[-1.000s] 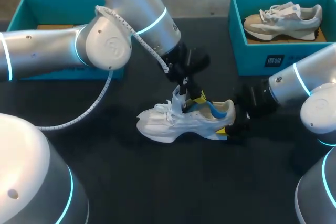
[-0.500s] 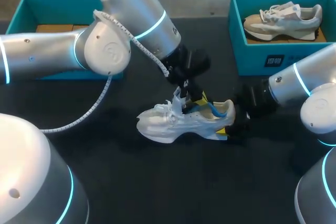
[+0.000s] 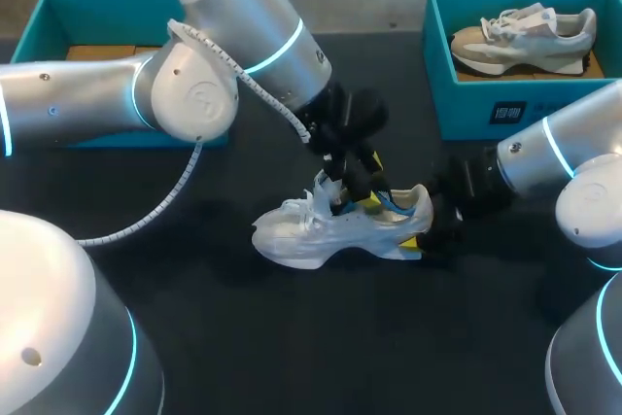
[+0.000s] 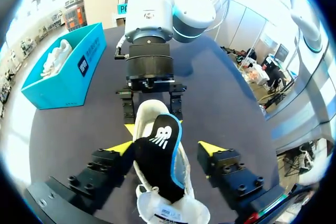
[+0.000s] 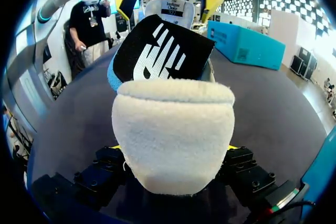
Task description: Take the shoe out of the shoebox, open the shoe tongue, remove and reinsert the insole, then place the shoe into the shoebox
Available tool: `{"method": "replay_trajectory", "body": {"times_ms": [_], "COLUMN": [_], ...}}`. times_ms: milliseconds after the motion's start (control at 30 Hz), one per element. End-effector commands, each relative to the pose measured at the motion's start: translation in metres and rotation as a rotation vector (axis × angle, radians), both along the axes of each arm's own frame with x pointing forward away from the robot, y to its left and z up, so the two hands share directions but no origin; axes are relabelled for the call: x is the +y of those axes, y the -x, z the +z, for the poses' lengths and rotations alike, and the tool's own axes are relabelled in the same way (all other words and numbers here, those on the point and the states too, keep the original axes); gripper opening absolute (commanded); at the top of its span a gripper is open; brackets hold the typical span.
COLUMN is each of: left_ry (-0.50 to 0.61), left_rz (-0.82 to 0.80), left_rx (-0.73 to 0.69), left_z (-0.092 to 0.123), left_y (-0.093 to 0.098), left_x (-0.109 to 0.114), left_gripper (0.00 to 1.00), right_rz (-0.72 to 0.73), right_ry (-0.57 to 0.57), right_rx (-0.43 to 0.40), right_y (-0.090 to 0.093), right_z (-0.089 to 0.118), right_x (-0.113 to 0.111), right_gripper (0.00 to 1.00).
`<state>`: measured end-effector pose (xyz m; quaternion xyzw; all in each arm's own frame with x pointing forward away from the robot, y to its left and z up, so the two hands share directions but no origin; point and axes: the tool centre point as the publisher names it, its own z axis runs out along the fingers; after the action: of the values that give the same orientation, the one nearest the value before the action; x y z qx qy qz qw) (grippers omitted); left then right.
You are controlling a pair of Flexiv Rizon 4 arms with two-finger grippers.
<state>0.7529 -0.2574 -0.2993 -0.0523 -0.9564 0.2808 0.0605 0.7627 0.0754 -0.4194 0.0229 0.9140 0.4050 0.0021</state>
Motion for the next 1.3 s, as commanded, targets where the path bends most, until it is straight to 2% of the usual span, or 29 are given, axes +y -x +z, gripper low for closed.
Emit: {"method": "replay_trajectory", "body": {"times_ms": [33,533,733,833,967,1300], "left_ry": [-0.007,-0.075,-0.095,-0.109,-0.133,-0.166], "left_rz": [0.031,0.064,0.059,0.063,0.061,0.047], "left_rx": [-0.068,-0.291,-0.331,-0.355,-0.39,-0.423], "left_z": [0.004,0.002,0.001,-0.001,-0.004,-0.008], "left_y": [0.007,0.003,0.002,0.001,0.0,0.0], "left_x": [0.006,0.004,0.004,0.004,0.004,0.003], "left_gripper": [0.85,0.76,0.76,0.69,0.64,0.6], "right_rz": [-0.001,-0.001,-0.001,-0.001,-0.001,-0.001], "right_ry": [0.002,0.002,0.002,0.002,0.002,0.002], "right_rx": [0.0,0.0,0.0,0.0,0.0,0.0], "right_y": [-0.001,-0.001,-0.001,-0.001,-0.001,-0.001], "right_z": [-0.001,-0.001,-0.001,-0.001,-0.001,-0.001], "right_x": [0.002,0.002,0.002,0.002,0.002,0.002], "right_gripper": [0.0,0.0,0.0,0.0,0.0,0.0]}}
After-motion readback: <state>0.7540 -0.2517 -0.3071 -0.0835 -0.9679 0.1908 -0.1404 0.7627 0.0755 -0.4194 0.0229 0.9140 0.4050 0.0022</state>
